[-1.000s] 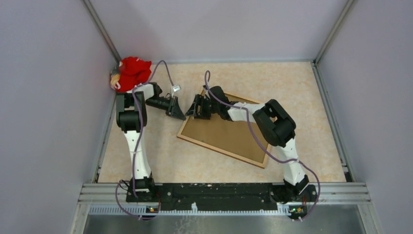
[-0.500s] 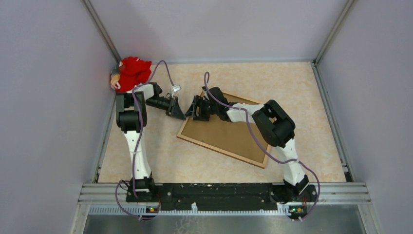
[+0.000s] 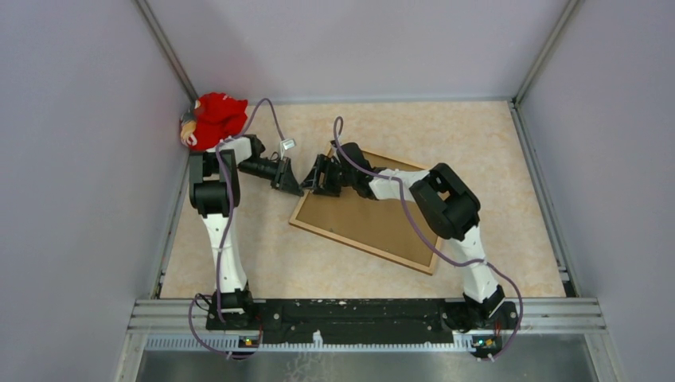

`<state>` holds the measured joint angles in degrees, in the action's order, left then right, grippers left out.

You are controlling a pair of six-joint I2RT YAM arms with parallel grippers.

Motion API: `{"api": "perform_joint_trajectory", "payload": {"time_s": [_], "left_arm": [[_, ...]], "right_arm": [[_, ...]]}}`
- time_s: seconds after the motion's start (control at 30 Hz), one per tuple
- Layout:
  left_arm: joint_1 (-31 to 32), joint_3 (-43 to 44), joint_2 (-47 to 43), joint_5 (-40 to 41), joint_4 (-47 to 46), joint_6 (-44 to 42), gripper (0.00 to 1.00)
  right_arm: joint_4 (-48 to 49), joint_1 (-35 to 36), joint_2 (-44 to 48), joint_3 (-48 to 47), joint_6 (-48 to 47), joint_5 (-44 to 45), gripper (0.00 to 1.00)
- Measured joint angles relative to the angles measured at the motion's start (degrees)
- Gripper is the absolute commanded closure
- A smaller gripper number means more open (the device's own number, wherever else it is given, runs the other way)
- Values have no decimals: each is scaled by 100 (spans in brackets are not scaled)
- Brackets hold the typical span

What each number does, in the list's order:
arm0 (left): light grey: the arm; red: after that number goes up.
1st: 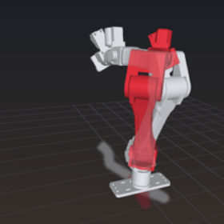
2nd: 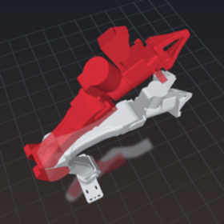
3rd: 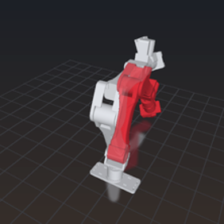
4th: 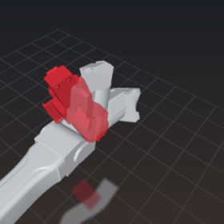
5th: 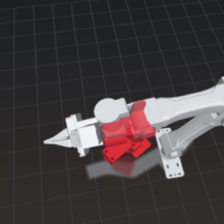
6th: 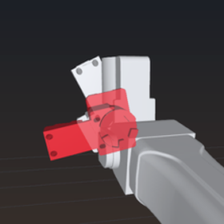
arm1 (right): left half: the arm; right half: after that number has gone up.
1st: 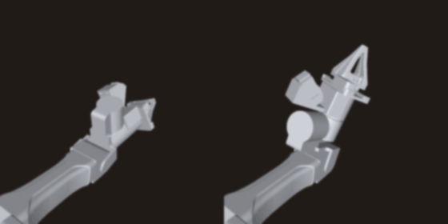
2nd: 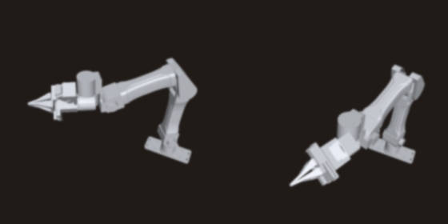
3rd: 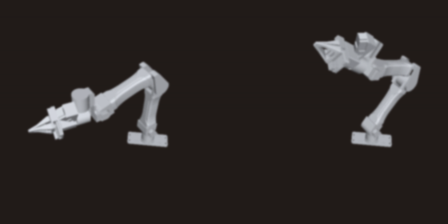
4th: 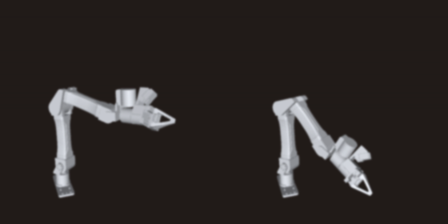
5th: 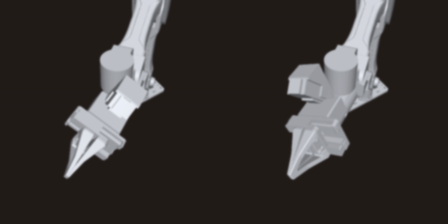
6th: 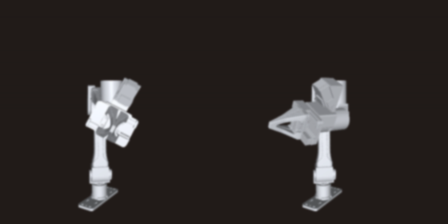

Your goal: Put the photo into the frame

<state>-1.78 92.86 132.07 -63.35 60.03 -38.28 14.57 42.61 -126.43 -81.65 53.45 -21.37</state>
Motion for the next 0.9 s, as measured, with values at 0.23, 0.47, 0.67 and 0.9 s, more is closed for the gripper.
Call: {"api": "perform_joint_trajectory", "payload": {"time_s": [0.23,0.47,0.67,0.9], "left_arm": [[0,-11,-7,0,-7,-4,84],[0,-20,-9,-4,-13,-13,84],[2,-31,-22,-2,-15,-55,80],[33,-17,-44,151,76,-225,42]], "right_arm": [[55,2,-61,-59,68,7,34],[90,2,-76,-61,90,20,35],[90,2,-76,-63,116,24,29],[-210,24,313,155,-592,116,24]]}}
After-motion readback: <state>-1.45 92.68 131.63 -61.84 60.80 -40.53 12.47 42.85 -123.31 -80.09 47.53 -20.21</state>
